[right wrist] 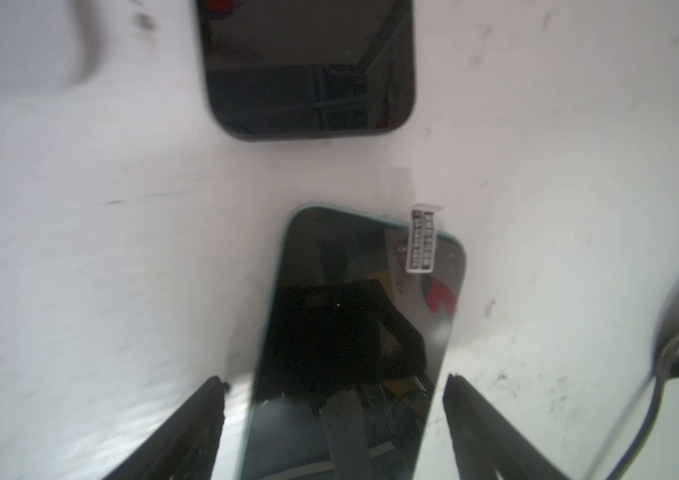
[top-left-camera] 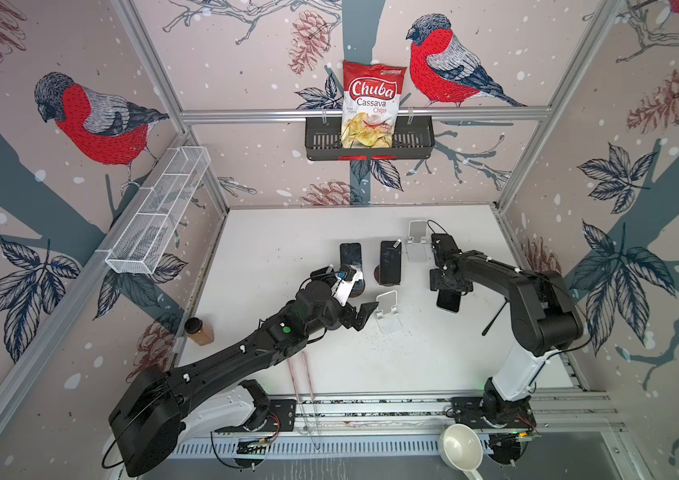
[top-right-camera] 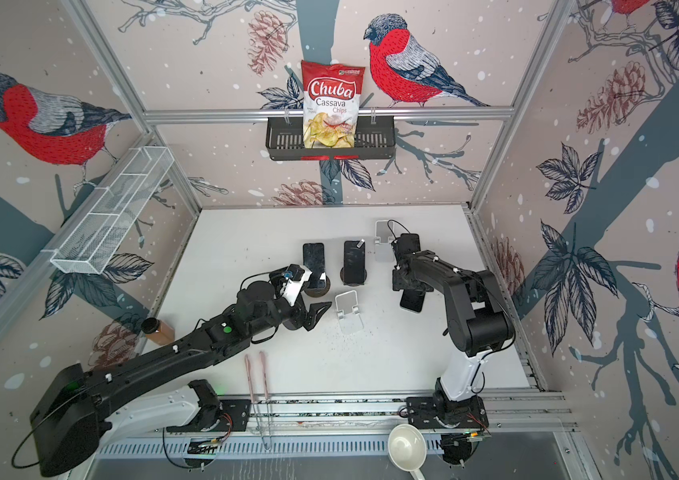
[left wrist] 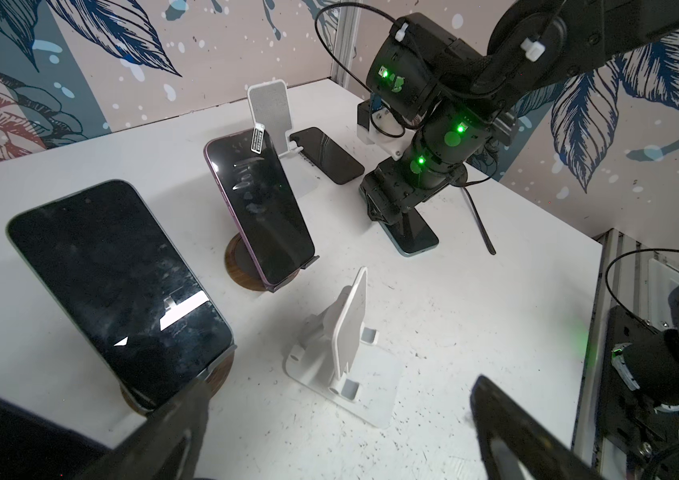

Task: Remove the phone from the phone stand

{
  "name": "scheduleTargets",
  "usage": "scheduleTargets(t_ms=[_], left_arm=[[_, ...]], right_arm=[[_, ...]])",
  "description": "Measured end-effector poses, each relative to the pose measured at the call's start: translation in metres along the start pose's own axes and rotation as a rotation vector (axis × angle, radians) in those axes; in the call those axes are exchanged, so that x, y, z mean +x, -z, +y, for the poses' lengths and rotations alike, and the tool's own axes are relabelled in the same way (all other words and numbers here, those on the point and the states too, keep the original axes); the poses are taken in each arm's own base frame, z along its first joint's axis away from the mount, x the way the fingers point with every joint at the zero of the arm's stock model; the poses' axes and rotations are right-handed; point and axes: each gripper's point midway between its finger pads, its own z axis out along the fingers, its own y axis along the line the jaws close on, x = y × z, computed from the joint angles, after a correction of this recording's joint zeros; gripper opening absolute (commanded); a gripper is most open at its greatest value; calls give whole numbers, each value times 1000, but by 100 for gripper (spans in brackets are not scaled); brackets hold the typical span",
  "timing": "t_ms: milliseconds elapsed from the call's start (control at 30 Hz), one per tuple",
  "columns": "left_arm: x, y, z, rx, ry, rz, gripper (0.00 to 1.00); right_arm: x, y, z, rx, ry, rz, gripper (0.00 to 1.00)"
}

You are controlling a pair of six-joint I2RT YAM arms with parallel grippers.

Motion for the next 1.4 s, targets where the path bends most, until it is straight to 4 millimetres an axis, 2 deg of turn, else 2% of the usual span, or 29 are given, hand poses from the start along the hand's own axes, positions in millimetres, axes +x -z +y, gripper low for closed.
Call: scheduleTargets(t_ms=[200, 467, 567, 667, 767, 833, 1000, 1200, 1300, 1400], left_arm=[[-1, -7, 4, -22, 12, 26, 97], [-3, -10, 10, -61, 57, 46, 97], [-3, -10, 8, -61, 82, 48, 97], [-6, -6, 8, -68, 102, 37, 97], [-12, -2, 9, -77, 112, 16, 97], [-11, -2, 10, -83, 123, 20, 97], [-8, 0, 13, -104, 130, 35, 97], [-11, 4, 13, -107, 130, 28, 97], [-13, 6, 13, -108, 130, 19, 97], [-12, 7, 14, -116, 130, 18, 97]], right_arm=[[-16, 33, 9, -76, -13, -92, 84], [-4, 78, 27, -204, 11, -216, 84], [4, 96, 39, -275, 34, -266, 84], [13, 116, 56, -352, 71, -324, 91], [25, 140, 80, -449, 132, -387, 100], [35, 151, 97, -516, 183, -416, 99], [50, 164, 126, -582, 272, -442, 99], [69, 169, 162, -623, 373, -430, 99], [69, 168, 176, -616, 398, -431, 99], [70, 158, 182, -572, 406, -418, 99]])
